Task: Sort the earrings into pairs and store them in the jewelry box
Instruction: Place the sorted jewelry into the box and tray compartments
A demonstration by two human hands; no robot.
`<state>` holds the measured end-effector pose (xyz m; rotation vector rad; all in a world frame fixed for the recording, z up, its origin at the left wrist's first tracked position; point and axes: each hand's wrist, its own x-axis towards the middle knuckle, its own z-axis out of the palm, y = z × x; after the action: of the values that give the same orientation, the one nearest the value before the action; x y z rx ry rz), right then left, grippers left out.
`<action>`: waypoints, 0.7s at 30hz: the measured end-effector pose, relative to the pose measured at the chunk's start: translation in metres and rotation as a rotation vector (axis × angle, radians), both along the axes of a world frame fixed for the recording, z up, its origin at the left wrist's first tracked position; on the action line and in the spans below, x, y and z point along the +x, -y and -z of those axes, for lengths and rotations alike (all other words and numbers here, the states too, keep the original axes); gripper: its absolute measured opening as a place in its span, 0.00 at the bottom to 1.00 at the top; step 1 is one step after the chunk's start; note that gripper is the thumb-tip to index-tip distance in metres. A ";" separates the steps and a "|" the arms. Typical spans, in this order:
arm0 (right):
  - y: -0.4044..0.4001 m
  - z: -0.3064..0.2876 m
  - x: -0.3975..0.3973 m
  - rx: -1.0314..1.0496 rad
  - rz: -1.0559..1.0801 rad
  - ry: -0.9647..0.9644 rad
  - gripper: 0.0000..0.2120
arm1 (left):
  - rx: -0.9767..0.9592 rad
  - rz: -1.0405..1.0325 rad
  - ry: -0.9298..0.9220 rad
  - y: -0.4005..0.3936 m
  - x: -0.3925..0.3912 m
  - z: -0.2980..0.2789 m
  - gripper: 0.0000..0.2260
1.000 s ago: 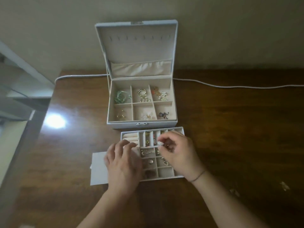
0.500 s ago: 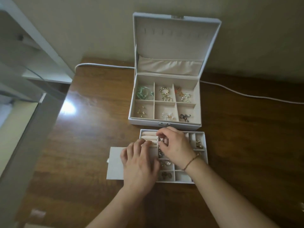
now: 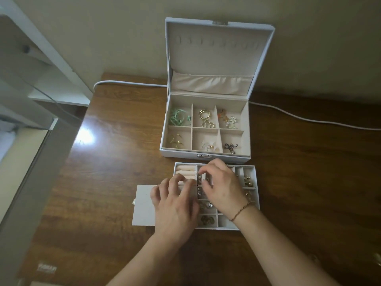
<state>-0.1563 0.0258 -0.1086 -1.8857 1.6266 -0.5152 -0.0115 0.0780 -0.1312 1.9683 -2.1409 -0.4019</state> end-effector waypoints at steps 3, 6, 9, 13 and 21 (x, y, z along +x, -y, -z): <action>-0.010 -0.003 -0.006 -0.091 0.084 -0.011 0.06 | -0.026 0.031 0.002 0.000 -0.001 0.001 0.18; -0.031 -0.010 -0.028 -0.184 0.197 0.026 0.06 | -0.007 0.062 0.008 0.002 -0.002 0.001 0.19; -0.066 -0.017 -0.068 -0.216 0.353 0.020 0.06 | 0.046 0.037 0.015 0.004 -0.007 -0.001 0.19; -0.117 -0.014 -0.132 -0.091 0.624 -0.122 0.08 | -0.019 -0.010 -0.167 0.002 -0.033 -0.006 0.18; -0.191 -0.012 -0.218 0.189 1.105 -0.116 0.11 | -0.017 0.760 -0.313 -0.059 -0.159 -0.016 0.19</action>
<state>-0.3741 0.2164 -0.0962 -0.7448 2.6062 -0.6346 -0.1709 0.1372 -0.1155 0.9199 -2.5621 -0.7375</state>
